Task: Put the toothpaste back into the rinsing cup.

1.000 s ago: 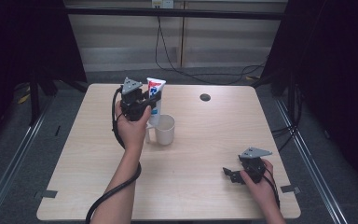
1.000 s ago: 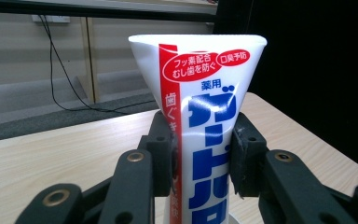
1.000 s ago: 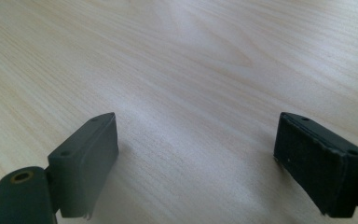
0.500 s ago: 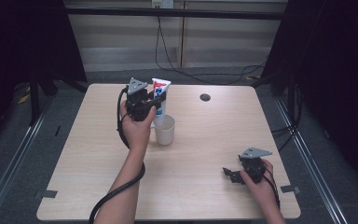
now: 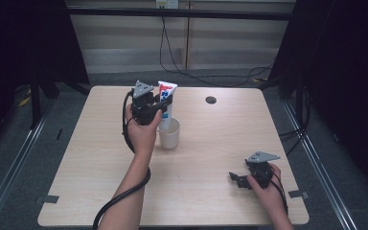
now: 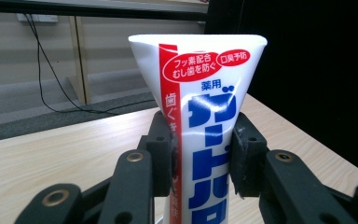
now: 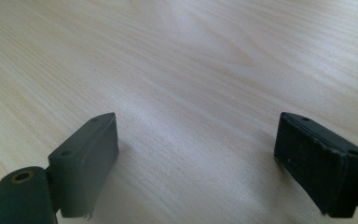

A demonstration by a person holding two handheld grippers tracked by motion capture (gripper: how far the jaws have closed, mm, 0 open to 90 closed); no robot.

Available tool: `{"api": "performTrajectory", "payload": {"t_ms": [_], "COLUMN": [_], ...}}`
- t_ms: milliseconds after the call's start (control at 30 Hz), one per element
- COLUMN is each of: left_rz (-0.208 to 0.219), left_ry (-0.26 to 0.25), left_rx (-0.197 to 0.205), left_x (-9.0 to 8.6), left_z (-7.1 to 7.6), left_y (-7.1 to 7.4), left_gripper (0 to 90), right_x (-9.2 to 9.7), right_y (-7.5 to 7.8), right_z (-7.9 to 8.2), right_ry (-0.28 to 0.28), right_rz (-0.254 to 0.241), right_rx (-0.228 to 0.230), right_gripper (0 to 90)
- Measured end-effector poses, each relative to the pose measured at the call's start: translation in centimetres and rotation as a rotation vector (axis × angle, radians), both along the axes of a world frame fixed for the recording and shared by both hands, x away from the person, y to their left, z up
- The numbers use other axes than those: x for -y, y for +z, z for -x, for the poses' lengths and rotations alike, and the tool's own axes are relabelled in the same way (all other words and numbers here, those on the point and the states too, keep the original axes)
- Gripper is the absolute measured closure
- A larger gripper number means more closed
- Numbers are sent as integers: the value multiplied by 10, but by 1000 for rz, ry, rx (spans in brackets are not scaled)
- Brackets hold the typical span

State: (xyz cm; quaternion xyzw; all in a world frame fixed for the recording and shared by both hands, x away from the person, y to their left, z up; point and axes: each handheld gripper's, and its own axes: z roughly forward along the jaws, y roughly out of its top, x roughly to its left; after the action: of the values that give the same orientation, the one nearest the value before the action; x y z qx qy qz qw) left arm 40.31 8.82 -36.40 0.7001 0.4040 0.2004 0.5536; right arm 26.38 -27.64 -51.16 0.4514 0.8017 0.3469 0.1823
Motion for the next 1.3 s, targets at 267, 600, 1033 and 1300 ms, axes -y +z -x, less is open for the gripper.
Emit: {"api": "performTrajectory", "payload": {"t_ms": [267,600,1033,1300], "left_rz": [-18,-26,-41,-41], "left_ry": [-1,1,-3,-2], "left_rx": [9,0,-15,-15], "left_x": [2,6,7,9], "left_z": [0,-3,-4,-4], "left_y": [-1,-9,-17,-20], "left_gripper": [659,657,654,652], "right_x": [0,0,0,0], "right_y": [0,0,0,0], "right_z": [0,0,0,1], "right_ry": [0,1,-2,-2], "right_rz": [0,0,-2,-3], "right_rx": [0,0,-2,-3], "right_gripper": [133,133,133,133]}}
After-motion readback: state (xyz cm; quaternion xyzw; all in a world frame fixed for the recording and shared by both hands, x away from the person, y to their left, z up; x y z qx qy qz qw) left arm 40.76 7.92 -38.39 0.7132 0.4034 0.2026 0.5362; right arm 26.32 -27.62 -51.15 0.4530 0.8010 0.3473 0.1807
